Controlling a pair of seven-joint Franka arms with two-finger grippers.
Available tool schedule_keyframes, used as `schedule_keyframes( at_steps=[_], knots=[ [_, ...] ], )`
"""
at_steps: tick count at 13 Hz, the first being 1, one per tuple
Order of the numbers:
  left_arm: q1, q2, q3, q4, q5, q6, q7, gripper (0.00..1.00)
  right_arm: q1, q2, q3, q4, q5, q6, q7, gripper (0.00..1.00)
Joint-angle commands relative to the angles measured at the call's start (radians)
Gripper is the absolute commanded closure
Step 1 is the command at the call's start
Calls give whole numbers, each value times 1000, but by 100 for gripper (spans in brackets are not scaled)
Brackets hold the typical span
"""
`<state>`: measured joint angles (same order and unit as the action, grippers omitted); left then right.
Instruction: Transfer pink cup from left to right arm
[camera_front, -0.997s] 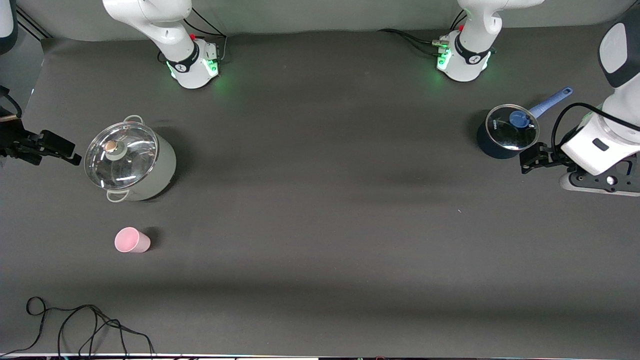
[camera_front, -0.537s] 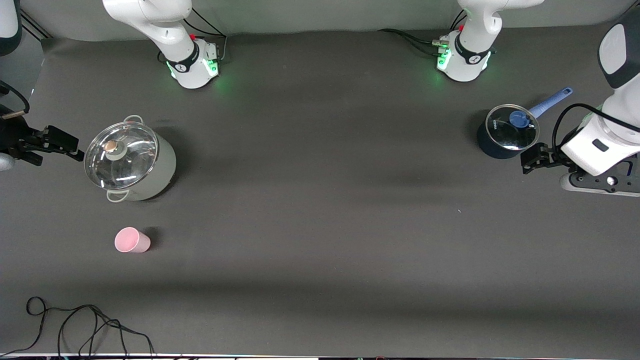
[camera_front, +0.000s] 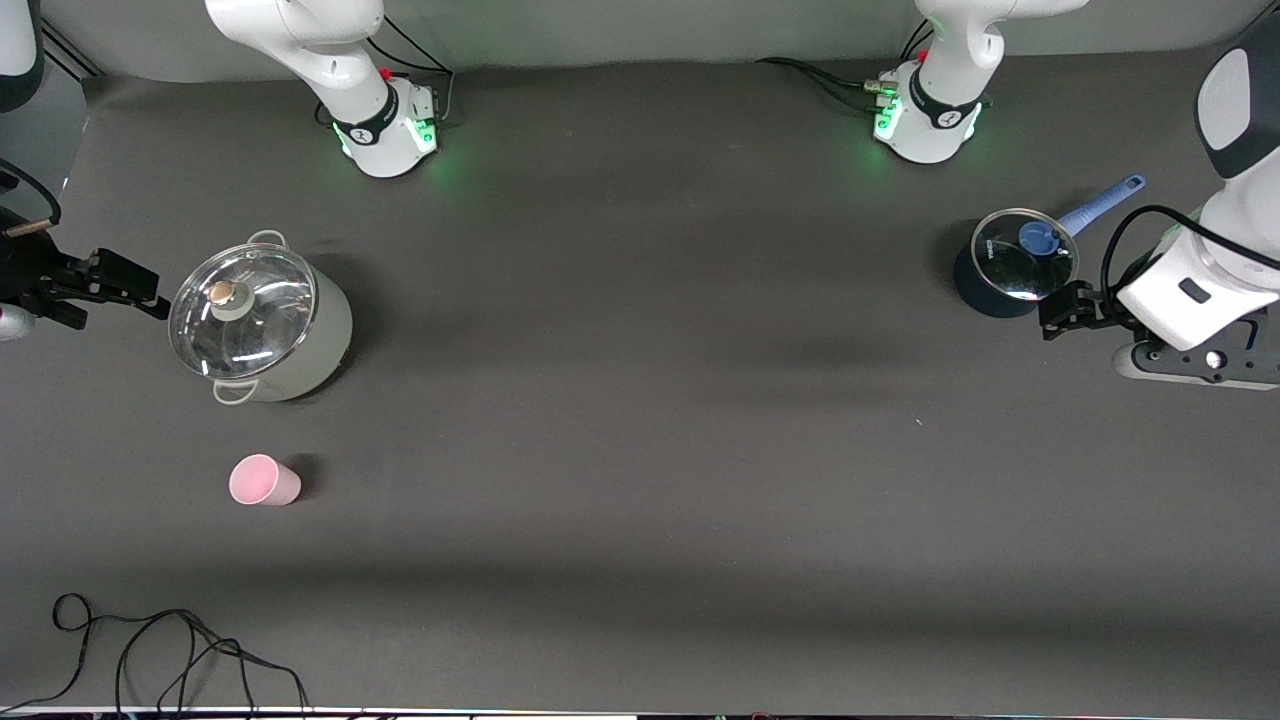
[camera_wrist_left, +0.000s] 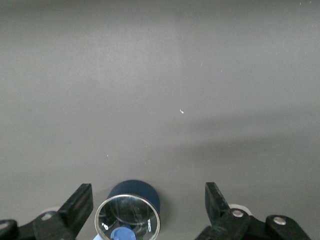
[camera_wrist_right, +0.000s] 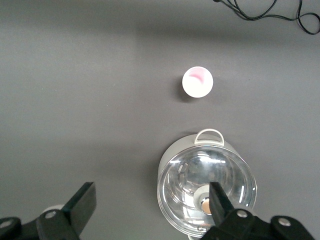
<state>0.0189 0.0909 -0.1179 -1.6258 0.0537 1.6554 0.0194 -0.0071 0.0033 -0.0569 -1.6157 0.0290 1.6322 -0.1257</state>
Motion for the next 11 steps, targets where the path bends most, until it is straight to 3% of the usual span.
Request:
schedule_keyframes(
  at_steps=[1, 11],
  knots=[
    [1, 0, -6, 20, 11, -75, 10, 0, 4, 0, -6, 19, -21, -15, -9, 0],
    [4, 1, -6, 20, 9, -79, 10, 0, 4, 1, -9, 22, -20, -15, 1, 0]
  ],
)
